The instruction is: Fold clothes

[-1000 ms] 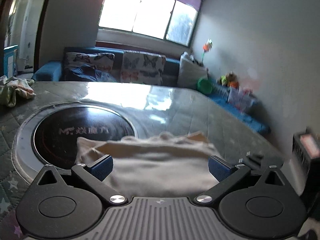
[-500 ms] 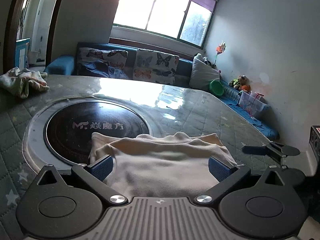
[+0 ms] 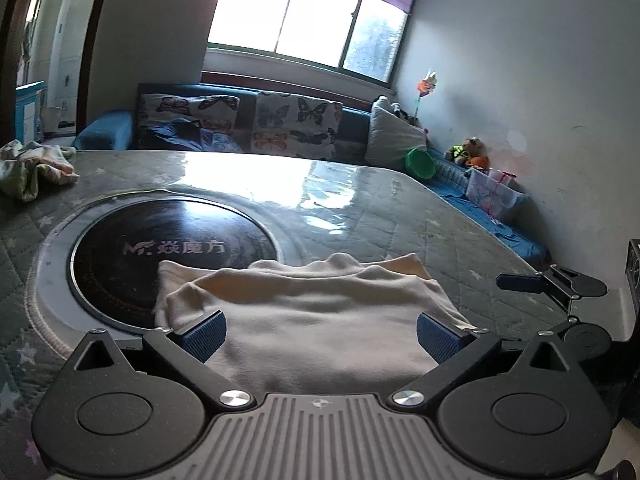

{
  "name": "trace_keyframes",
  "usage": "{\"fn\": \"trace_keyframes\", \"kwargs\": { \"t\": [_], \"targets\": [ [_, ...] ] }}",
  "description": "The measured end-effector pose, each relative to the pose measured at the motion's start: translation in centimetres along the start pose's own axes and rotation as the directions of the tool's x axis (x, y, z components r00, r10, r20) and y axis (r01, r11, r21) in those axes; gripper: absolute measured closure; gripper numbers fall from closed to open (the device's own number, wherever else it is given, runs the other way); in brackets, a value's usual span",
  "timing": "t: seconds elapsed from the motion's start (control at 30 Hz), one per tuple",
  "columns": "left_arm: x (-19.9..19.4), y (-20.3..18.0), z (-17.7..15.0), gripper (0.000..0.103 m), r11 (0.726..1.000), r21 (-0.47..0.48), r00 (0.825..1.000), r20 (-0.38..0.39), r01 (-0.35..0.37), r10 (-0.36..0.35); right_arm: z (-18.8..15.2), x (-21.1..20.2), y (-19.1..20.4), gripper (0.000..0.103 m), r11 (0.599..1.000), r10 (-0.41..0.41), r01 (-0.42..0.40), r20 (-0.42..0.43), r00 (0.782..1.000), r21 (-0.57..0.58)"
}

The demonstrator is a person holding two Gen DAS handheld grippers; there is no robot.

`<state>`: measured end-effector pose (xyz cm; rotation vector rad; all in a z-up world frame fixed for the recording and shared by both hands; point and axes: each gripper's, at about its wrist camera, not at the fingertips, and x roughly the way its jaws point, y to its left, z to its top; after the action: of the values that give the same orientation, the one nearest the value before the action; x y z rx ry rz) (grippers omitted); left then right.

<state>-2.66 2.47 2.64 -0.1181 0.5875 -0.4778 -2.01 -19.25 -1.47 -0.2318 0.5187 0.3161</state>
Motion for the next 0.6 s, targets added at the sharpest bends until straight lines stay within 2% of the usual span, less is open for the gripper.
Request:
{"fn": "trace_keyframes", "kwargs": {
  "t": [0.13,0.3,0.5,0.6],
  "targets": [
    [0.7,-0.6,-0.2,0.000,1.000,0.010,1.000,-0.012,0.018,-0.018,-1.1,0.2,-0.4,0.000,1.000,-0.015,0.016,-0.040,0.999,0.006],
    [1.7,-1.0,-0.1,0.000,0.999,0.020,0.999,-0.027,0.036,-0.035,-0.8,0.3,-0.7,0.000,0.999,-0.008,0.009,-0.037,0.999,0.032],
    [3.9,-0.1,-0.5,0.000,0.998,-0.043,0.995,-0.095,0.036,-0.040,-1.1,0.7,-0.7,0.000,0.999,-0.004,0.006,-0.044,0.999,0.052],
    [4.1,0.3,-0.5,0.000,0.997,-0.069,0.993,-0.105,0.044,-0.051,-1.3,0.7,-0.8,0.000,0.997,0.000,0.003,-0.044,0.999,0.071]
  ]
}}
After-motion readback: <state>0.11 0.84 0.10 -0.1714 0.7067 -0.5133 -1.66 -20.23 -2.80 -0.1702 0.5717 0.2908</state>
